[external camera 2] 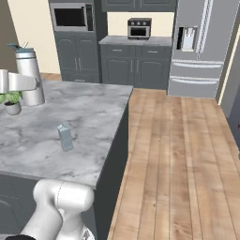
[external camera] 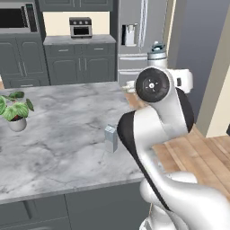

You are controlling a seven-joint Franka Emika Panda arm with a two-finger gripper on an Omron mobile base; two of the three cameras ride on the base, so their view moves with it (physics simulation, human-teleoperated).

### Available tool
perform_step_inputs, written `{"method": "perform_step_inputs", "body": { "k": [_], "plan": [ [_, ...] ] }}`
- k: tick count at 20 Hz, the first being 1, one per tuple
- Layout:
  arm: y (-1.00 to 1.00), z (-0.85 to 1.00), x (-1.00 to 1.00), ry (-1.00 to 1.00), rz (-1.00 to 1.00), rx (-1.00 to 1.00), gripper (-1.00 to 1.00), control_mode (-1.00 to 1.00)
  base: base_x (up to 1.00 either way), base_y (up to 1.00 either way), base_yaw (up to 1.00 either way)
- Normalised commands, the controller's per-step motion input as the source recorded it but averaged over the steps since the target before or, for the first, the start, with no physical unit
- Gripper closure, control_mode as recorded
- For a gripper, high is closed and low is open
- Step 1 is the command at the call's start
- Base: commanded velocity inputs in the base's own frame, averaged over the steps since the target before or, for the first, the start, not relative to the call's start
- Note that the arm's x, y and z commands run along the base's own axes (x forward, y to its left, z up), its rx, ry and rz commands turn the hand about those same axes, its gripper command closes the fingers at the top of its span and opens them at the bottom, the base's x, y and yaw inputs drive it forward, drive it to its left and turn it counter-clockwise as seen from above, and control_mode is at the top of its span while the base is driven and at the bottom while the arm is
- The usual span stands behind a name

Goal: Pick the milk, water bottle from the counter and place them in the open cabinet.

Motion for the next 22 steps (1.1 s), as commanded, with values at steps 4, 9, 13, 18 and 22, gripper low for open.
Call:
{"method": "perform_step_inputs", "body": {
  "k": [4, 9, 13, 18, 22],
  "plan": [
    [-0.38, 0.18, 0.11, -0.02, 0.24, 0.10, 1.00, -1.00, 0.00, 0.00, 0.00],
    [-0.28, 0.09, 0.09, -0.05, 0.25, 0.06, 1.00, -1.00, 0.00, 0.00, 0.00],
    [-0.04, 0.00, 0.04, -0.13, 0.23, 0.00, 1.00, -1.00, 0.00, 0.00, 0.00],
    [0.00, 0.00, 0.00, -0.24, 0.17, 0.00, 1.00, -1.00, 0.00, 0.00, 0.00],
    [-0.13, 0.00, 0.00, -0.22, 0.13, 0.00, 1.00, -1.00, 0.00, 0.00, 0.00]
  ]
}}
